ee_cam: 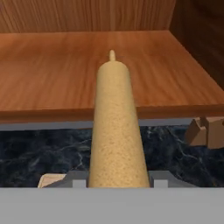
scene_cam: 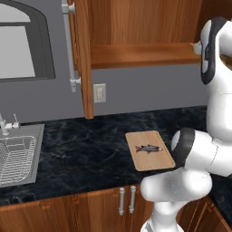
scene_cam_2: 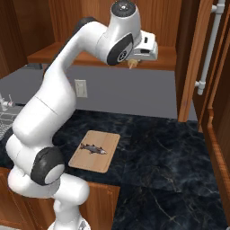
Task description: Open the cabinet, retrieve the rolling pin, and place it next to the meat on the cutting board to prepare for tenderizing.
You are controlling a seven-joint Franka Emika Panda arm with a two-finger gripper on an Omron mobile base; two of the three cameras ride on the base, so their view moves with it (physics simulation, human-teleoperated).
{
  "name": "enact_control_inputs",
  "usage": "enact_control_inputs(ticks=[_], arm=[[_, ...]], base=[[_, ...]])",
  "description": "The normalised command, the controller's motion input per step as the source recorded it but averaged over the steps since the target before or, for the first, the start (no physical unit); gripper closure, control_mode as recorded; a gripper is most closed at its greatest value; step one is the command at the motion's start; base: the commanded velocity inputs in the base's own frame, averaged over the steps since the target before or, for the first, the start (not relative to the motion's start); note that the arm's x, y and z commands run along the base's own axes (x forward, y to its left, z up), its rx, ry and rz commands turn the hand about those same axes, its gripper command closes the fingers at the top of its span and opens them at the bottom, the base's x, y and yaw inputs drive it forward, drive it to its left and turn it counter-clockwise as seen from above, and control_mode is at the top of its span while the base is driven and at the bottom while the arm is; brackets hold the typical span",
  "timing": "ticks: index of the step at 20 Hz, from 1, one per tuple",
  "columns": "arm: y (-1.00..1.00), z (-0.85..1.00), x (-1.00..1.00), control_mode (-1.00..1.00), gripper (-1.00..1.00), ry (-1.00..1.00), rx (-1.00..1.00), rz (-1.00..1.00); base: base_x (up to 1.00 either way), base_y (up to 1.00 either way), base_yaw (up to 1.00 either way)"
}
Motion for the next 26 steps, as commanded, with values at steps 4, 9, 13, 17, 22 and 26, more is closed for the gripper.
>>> enact_control_inputs(ticks=[4, 9, 13, 17, 22, 26], arm=[[0.7, -0.21, -1.0, -1.0, 1.0, -0.05, 0.0, 0.1], [0.54, -0.33, -0.87, -1.0, 1.0, 0.0, 0.04, 0.14], [0.48, -0.47, -0.42, -1.0, 1.0, 0.03, 0.02, 0.18], [0.45, -0.36, 0.12, -1.0, 1.0, 0.13, 0.0, 0.16], [0.34, -0.37, 0.22, -1.0, 1.0, 0.09, 0.0, 0.16], [0.18, -0.51, 0.32, -1.0, 1.0, 0.04, 0.0, 0.16]], base=[[0.0, 0.0, 0.0], [0.0, 0.0, 0.0], [0.0, 0.0, 0.0], [0.0, 0.0, 0.0], [0.0, 0.0, 0.0], [0.0, 0.0, 0.0]])
